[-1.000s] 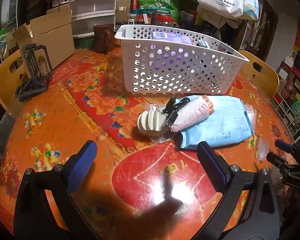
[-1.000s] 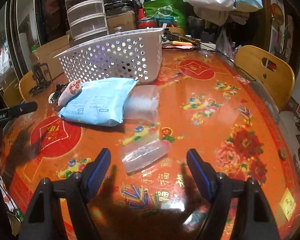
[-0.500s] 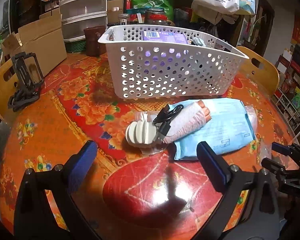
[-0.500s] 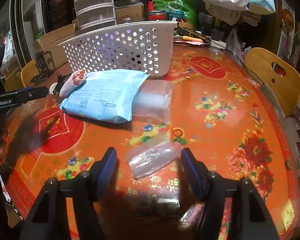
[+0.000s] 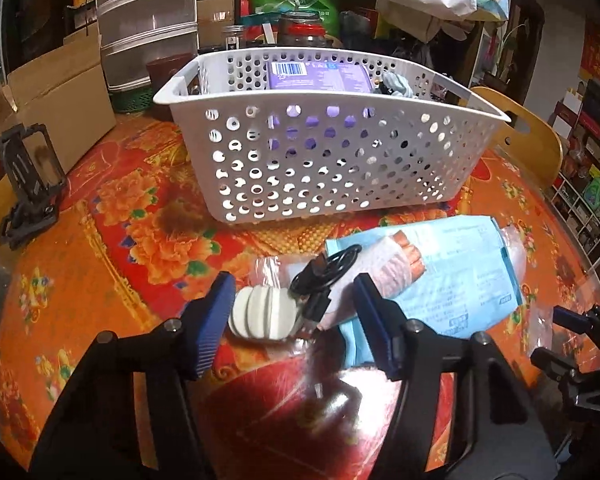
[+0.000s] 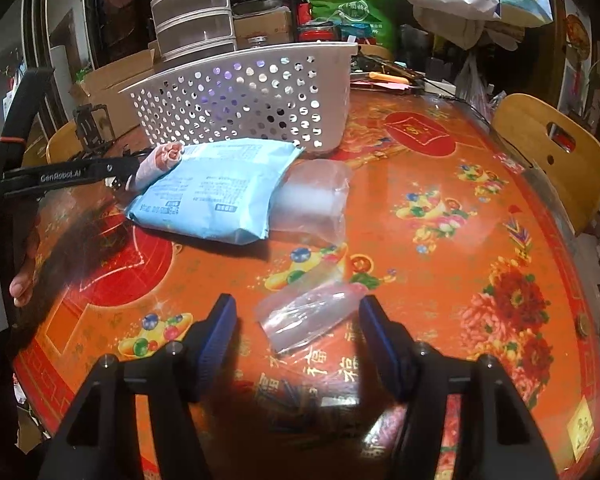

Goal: Organize soft objects
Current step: 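Grasp the black cable item with the left gripper while the right grasps the clear plastic bag, then carry the cable and bag into the basket while opening both grippers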

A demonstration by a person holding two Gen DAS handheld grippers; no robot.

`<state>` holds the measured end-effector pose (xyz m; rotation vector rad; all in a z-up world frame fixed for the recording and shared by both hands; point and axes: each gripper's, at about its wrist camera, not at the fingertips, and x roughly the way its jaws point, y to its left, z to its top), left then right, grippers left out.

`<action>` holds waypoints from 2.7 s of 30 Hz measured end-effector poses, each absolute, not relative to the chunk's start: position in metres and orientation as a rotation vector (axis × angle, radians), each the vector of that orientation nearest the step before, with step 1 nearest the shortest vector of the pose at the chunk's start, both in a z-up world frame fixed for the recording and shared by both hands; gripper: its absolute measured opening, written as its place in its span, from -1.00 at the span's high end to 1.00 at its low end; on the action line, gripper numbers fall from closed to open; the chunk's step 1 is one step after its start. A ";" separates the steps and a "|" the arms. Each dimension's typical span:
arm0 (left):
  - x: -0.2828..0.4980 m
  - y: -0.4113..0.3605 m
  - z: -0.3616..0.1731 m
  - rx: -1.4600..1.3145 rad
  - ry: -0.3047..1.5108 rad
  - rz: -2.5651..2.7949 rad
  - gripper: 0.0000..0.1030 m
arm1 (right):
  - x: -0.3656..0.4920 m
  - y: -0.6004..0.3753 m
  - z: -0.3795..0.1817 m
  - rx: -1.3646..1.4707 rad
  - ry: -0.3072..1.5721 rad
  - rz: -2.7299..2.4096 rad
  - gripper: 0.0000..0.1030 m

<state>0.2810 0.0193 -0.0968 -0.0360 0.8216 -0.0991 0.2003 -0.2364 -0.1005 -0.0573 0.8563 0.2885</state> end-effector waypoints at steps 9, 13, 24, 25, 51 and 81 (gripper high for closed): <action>0.283 0.014 -0.096 -0.014 0.808 -0.137 0.36 | 0.201 -0.231 -0.104 -0.081 0.874 0.299 0.10; 0.281 0.010 -0.096 0.008 0.798 -0.144 0.53 | 0.202 -0.229 -0.105 -0.092 0.880 0.302 0.11; 0.266 0.025 -0.088 -0.045 0.760 -0.163 0.71 | 0.200 -0.231 -0.102 -0.086 0.862 0.310 0.16; 0.264 0.028 -0.087 -0.047 0.756 -0.164 0.71 | 0.200 -0.231 -0.102 -0.082 0.860 0.311 0.16; 0.212 0.054 -0.032 -0.099 0.635 -0.179 0.71 | 0.200 -0.217 -0.057 -0.095 0.758 0.324 0.19; 0.396 0.045 0.057 -0.123 0.726 -0.145 0.71 | 0.371 -0.159 0.054 -0.139 0.705 0.402 0.26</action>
